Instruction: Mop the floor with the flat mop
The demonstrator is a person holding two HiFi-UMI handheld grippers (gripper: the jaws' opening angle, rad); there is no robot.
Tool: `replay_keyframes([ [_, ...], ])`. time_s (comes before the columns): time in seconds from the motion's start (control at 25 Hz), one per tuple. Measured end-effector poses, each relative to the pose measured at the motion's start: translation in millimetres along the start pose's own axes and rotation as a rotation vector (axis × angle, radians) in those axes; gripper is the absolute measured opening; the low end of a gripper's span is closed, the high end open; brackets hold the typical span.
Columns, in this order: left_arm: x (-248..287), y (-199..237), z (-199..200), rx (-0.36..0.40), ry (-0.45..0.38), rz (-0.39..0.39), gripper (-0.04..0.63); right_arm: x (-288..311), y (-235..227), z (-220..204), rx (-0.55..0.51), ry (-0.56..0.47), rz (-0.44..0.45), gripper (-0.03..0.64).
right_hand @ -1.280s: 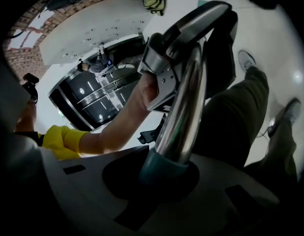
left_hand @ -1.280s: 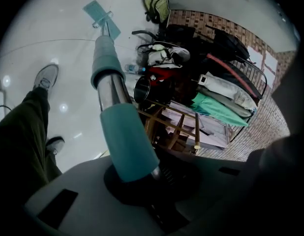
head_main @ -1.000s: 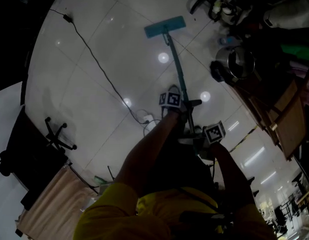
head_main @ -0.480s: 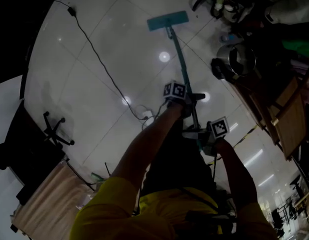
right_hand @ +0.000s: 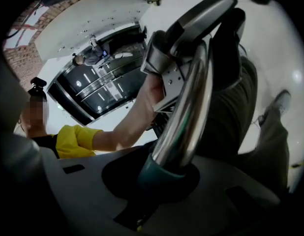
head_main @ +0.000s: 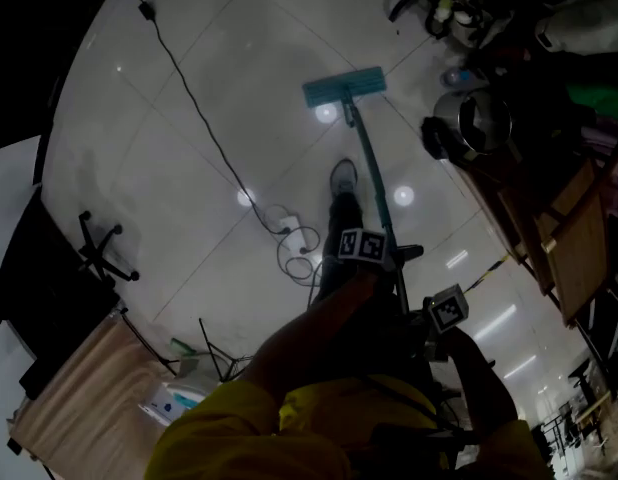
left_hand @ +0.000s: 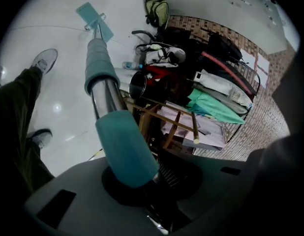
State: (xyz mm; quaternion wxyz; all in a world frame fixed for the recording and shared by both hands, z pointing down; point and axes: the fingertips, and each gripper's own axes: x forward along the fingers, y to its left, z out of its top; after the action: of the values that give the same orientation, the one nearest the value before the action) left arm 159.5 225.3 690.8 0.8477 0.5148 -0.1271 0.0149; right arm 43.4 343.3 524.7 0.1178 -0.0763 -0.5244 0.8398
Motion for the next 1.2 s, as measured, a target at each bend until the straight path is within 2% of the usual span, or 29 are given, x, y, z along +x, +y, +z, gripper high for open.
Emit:
replay_keyframes([
  [0.12,-12,-25,62,0.03,-0.019,-0.027,0.1,-1,14,62,-0.068,-0.016,0.015,0.071],
  [0.24,-19,-42,139,0.074,-0.028,-0.034,0.098,-2,16,137,-0.107,-0.044,-0.015,0.067],
  [0.36,-19,-47,202,0.12,0.016,0.01,0.098,-1,25,197,-0.095,-0.061,0.005,0.066],
  [0.44,-22,-45,229,0.148,0.038,0.052,0.098,2,27,226,-0.102,-0.099,0.035,0.06],
  [0.48,-23,-45,236,0.151,0.024,0.041,0.097,2,27,233,-0.102,-0.124,0.054,0.06],
  [0.6,-24,-43,223,0.116,-0.035,-0.022,0.078,8,29,217,-0.097,-0.139,0.09,0.051],
  [0.8,-22,-26,119,0.037,-0.064,-0.046,0.077,10,15,111,0.008,-0.102,0.049,0.051],
  [0.96,-23,-12,43,-0.03,-0.084,-0.042,0.077,8,2,35,0.014,-0.022,-0.037,0.054],
  [1.08,-31,-6,49,-0.008,-0.093,-0.046,0.086,16,-3,43,-0.042,0.009,-0.066,0.058],
  [1.2,-43,-8,102,0.054,-0.092,-0.036,0.091,26,-7,95,-0.127,0.029,-0.1,0.057],
])
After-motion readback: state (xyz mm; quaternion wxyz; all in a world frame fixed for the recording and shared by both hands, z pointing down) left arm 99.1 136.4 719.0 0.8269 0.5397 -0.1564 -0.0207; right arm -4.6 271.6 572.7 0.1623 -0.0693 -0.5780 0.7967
